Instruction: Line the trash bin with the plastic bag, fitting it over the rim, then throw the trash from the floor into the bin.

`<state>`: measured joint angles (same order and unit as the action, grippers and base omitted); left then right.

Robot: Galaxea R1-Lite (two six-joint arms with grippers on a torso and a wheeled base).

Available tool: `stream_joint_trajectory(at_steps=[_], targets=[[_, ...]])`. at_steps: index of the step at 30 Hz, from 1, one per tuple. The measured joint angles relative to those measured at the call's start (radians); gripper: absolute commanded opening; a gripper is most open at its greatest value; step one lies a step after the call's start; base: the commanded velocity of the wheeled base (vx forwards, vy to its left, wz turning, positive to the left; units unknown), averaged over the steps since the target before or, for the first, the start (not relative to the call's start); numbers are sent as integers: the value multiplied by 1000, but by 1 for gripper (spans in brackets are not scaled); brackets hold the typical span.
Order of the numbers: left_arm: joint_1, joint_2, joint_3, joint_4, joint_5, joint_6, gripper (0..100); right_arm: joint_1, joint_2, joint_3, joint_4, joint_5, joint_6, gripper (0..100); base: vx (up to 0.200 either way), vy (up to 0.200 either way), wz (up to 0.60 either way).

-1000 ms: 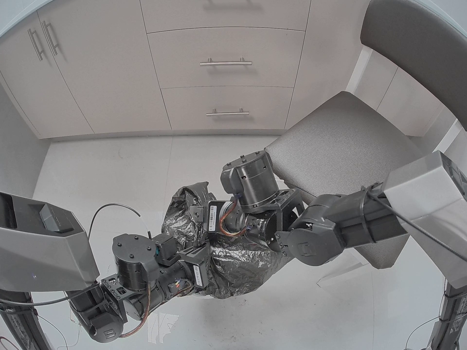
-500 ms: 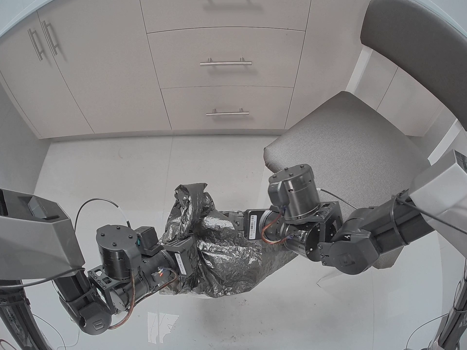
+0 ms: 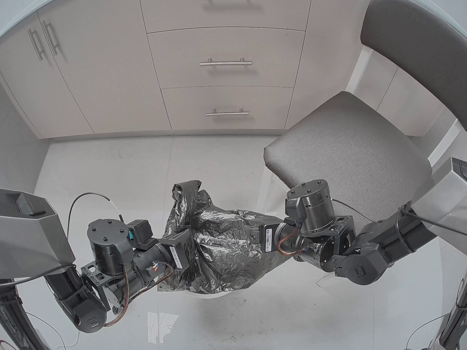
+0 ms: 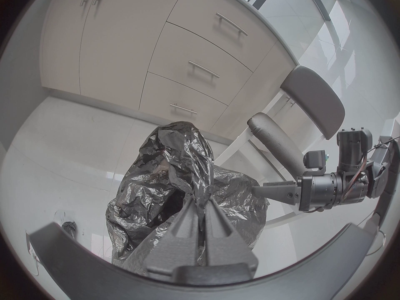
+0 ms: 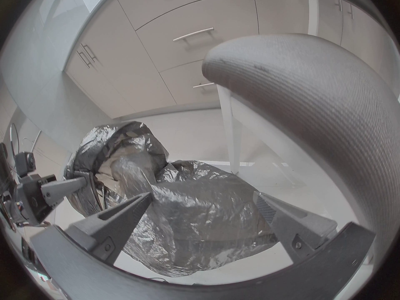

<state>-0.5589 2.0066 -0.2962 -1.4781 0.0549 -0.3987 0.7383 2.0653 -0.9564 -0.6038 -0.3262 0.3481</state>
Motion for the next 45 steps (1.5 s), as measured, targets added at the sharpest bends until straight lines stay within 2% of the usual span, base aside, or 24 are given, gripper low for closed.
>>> stream_joint_trajectory(at_steps=[9,18,23,26,30,37,45], targets=[[3,-6,2,0,0,0,0,-1,-10,103,-10,0,-42,100,0,0,0],[8,-5,0,0,0,2,0,12,4,209,-162,0,-89,100,0,0,0],[13,-4,0,0,0,2,0,15,5,263,-172,-11,-132,100,0,0,0],[14,-4,0,0,0,2,0,16,-2,293,-185,-40,-161,100,0,0,0],[15,-5,-1,0,1,3,0,16,-11,321,-211,-112,-244,100,0,0,0],[15,-5,-1,0,1,5,0,19,-12,400,-300,-199,-393,100,0,0,0],[17,-6,-2,0,3,7,0,24,8,455,-443,-216,-583,100,0,0,0]])
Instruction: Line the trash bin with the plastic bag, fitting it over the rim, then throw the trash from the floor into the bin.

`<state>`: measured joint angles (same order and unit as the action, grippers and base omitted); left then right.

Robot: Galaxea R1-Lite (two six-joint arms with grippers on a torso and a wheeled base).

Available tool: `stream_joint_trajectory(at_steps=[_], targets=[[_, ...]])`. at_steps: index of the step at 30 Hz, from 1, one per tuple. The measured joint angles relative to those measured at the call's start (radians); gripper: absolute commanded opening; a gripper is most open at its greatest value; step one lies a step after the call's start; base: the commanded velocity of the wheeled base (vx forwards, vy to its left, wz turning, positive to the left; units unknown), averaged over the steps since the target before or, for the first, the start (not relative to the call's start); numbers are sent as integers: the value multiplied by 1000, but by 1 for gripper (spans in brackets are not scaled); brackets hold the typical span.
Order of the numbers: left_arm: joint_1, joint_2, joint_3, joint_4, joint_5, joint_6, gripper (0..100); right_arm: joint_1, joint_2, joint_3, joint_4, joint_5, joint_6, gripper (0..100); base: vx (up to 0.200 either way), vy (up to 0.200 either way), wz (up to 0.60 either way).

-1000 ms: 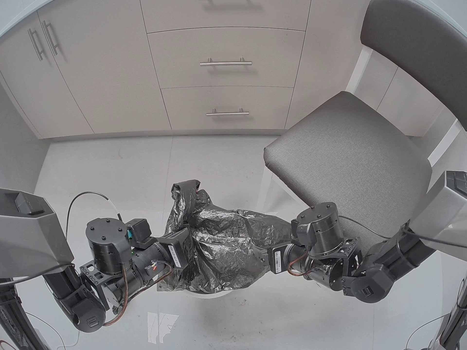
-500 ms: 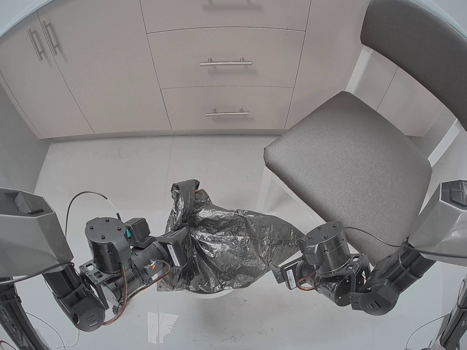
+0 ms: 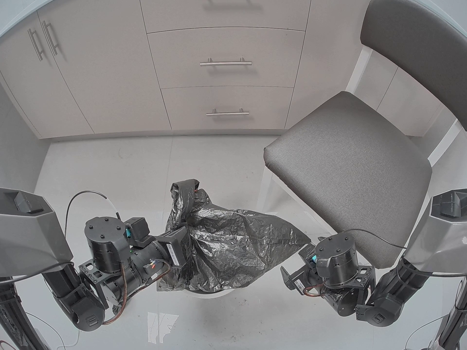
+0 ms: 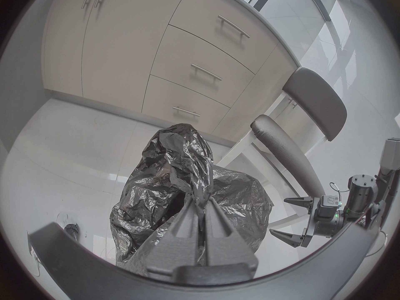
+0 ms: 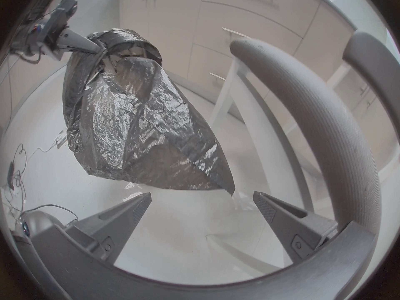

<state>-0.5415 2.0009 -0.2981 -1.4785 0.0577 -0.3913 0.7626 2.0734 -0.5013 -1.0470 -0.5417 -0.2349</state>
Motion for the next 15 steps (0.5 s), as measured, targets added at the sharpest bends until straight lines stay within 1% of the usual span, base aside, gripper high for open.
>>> stream_joint_trajectory(at_steps=[7,10,15], targets=[[0,0,-3,0,0,2,0,1,47,19,-163,9,-119,100,0,0,0],[0,0,-4,0,0,2,0,2,76,15,-200,11,-143,100,0,0,0],[0,-1,-4,0,0,2,0,8,124,-12,-230,11,-150,100,0,0,0]])
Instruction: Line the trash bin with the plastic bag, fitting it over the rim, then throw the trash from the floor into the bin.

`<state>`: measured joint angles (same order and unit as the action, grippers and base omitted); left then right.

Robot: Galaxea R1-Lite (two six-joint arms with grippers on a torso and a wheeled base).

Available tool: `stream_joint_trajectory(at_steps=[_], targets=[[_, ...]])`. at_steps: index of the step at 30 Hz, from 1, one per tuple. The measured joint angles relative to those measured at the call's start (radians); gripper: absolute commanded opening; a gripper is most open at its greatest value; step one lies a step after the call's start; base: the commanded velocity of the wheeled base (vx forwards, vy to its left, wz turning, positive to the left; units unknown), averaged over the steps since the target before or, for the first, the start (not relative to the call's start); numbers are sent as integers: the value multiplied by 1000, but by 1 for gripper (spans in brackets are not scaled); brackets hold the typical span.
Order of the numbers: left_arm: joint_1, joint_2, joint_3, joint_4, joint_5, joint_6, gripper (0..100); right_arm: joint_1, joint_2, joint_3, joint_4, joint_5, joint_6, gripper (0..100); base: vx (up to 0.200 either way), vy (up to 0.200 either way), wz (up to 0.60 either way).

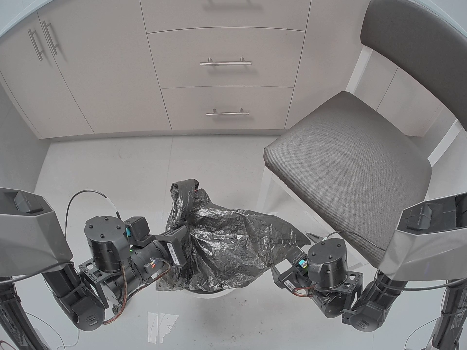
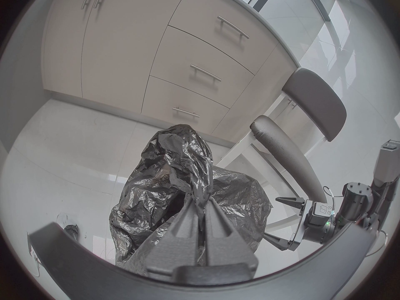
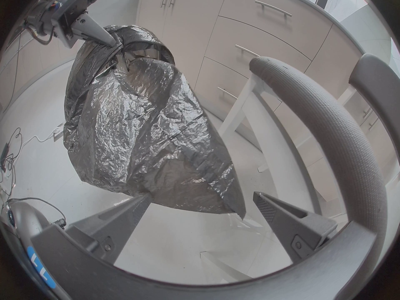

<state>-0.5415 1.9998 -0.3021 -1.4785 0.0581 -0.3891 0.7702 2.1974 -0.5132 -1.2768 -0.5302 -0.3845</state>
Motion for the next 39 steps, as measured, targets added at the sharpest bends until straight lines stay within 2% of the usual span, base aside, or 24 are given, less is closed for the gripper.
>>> stream_joint_trajectory(at_steps=[8,14,19,20,35,39], targets=[[0,-1,0,0,0,0,0,16,35,-59,-5,3,-22,100,0,0,0],[-1,-1,-5,0,0,0,0,18,42,-140,1,64,-40,100,0,0,0],[-1,-2,-6,0,1,0,0,21,63,-181,-1,78,-42,100,0,0,0],[-1,-2,-6,0,1,0,0,21,68,-183,-2,79,-41,0,0,0,0],[-1,3,-7,-1,1,0,0,33,80,-208,-7,81,-1,0,0,0,0],[-1,4,-7,-1,1,-1,0,59,79,-209,-2,81,17,0,0,0,0]])
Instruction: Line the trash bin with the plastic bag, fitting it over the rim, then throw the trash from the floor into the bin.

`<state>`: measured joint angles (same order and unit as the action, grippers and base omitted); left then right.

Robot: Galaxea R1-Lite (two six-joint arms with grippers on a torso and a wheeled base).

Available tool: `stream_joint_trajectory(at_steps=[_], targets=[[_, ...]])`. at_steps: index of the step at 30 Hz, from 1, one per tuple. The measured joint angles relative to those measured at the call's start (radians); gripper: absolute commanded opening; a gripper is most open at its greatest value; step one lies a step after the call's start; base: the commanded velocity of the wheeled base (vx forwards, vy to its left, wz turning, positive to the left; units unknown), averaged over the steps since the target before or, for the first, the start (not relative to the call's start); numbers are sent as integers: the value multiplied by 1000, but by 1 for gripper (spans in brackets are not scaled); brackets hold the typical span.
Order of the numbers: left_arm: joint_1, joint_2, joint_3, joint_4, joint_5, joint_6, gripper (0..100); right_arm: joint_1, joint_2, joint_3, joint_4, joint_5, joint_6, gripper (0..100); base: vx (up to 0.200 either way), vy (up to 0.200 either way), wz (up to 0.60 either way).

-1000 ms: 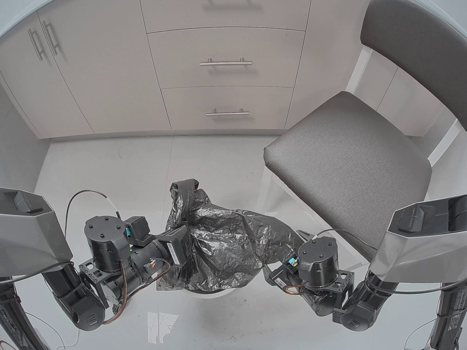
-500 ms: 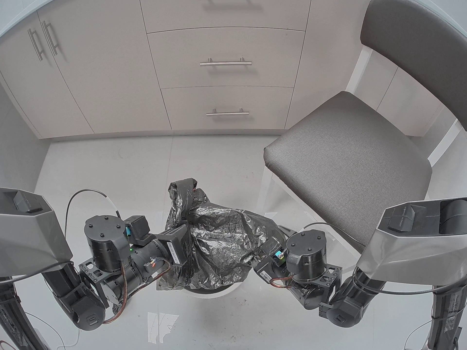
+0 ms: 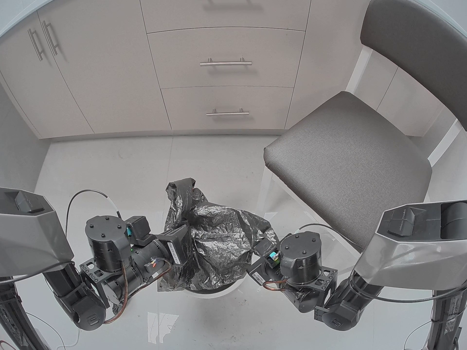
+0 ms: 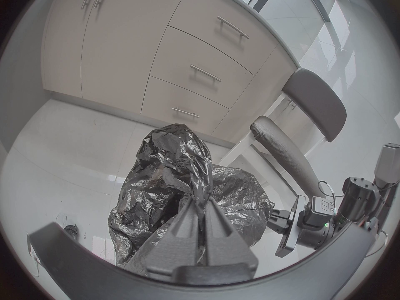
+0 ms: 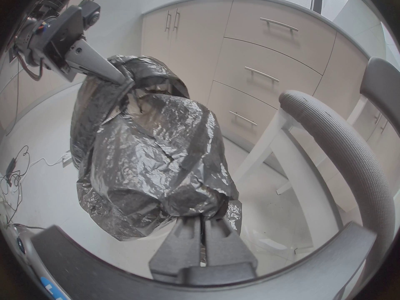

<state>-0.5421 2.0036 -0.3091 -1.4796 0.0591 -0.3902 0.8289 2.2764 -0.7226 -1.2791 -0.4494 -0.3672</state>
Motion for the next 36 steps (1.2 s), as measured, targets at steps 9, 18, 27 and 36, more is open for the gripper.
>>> stream_joint_trajectory(at_steps=[9,18,27,36], targets=[[0,3,-7,0,-1,0,0,61,39,-79,47,0,25,0,0,0,0],[-4,4,-11,0,-4,-3,0,87,166,-230,56,-1,63,0,0,0,0],[-4,6,-13,0,-4,-4,0,92,263,-337,114,-3,90,0,0,0,0],[-7,6,-13,0,-4,-3,0,100,276,-361,131,-12,115,100,0,0,0]])
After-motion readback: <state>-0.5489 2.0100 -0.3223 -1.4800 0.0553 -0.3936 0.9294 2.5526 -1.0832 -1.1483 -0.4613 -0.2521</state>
